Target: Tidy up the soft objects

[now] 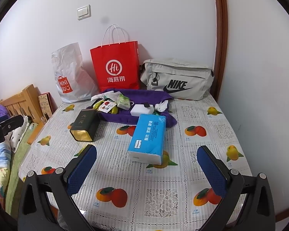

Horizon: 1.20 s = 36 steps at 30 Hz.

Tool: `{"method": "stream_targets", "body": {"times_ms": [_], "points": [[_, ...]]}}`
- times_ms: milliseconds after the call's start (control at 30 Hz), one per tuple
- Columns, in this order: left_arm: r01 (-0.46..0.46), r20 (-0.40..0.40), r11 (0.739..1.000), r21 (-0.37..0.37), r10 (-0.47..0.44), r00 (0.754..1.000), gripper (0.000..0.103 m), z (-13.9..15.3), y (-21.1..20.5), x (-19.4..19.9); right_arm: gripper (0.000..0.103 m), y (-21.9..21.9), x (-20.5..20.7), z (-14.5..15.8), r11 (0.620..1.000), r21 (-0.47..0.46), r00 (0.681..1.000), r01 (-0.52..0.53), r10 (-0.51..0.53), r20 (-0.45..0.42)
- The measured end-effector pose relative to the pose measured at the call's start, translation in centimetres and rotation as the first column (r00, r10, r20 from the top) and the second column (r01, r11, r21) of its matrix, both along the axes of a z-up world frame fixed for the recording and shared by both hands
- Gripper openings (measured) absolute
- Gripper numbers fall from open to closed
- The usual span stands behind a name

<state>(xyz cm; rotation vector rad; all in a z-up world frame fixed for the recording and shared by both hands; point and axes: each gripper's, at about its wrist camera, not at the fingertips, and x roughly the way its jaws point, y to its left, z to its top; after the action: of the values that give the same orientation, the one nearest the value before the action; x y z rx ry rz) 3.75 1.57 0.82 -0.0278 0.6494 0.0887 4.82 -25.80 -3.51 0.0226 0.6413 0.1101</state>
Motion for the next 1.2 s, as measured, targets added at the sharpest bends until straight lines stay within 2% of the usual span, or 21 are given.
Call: {"method": "stream_targets", "body": {"times_ms": [1200], "points": [[-0.021, -0.001, 1.0, 0.002, 0.021, 1.0, 0.1, 0.09, 0.36, -0.5, 0.102, 0.14, -0.43, 0.22, 1.0, 0.001, 1.0, 0.005, -0.005, 0.003]]}}
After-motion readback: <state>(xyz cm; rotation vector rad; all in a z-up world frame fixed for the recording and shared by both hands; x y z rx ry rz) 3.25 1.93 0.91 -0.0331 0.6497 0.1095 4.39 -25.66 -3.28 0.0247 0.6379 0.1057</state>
